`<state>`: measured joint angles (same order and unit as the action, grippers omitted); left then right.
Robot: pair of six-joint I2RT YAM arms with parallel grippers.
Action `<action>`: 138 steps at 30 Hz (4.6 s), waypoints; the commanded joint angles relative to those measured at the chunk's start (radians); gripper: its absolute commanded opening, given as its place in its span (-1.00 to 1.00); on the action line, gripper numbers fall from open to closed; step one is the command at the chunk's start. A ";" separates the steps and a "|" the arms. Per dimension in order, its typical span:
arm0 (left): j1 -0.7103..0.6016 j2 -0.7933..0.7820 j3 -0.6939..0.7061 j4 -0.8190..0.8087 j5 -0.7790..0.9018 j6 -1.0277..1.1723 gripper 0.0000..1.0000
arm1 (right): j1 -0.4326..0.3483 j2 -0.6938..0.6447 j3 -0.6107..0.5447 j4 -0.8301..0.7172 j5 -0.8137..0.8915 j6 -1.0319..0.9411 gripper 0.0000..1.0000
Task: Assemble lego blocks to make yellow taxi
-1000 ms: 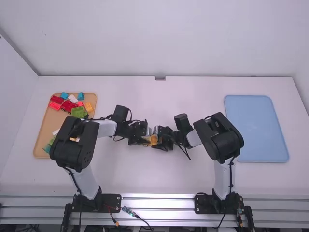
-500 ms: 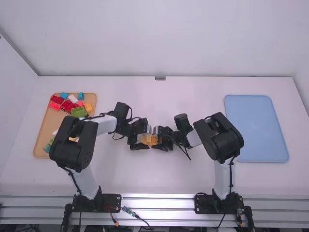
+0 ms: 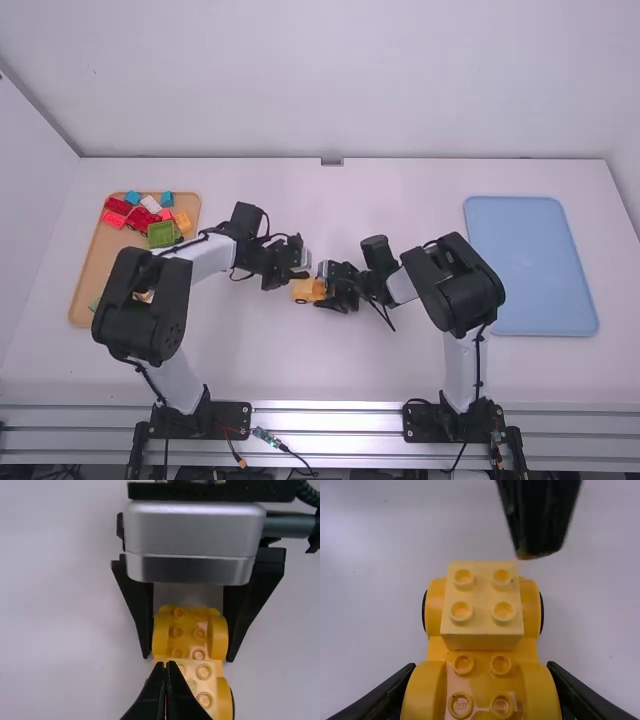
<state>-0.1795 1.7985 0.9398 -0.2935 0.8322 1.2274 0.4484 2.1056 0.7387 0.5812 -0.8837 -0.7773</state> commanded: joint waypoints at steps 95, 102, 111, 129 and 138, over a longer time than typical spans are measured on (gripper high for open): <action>-0.046 0.045 -0.075 -0.019 -0.222 0.056 -0.96 | -0.017 0.011 0.026 -0.021 0.024 0.020 0.63; -0.042 0.045 -0.058 -0.031 -0.219 0.056 -0.96 | -0.017 0.011 0.025 -0.021 0.024 0.021 0.59; -0.050 0.045 -0.017 -0.101 -0.191 0.079 -0.96 | -0.017 0.011 0.027 -0.022 0.023 0.021 0.27; -0.049 0.044 0.030 -0.130 -0.166 0.078 -0.01 | -0.016 0.011 0.026 -0.022 0.023 0.021 0.26; -0.049 0.002 0.159 -0.325 -0.166 0.079 0.55 | -0.016 0.011 0.026 -0.022 0.024 0.021 0.27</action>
<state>-0.2272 1.8194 1.0721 -0.6037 0.6674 1.3025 0.4316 2.1056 0.7601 0.5625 -0.8497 -0.7582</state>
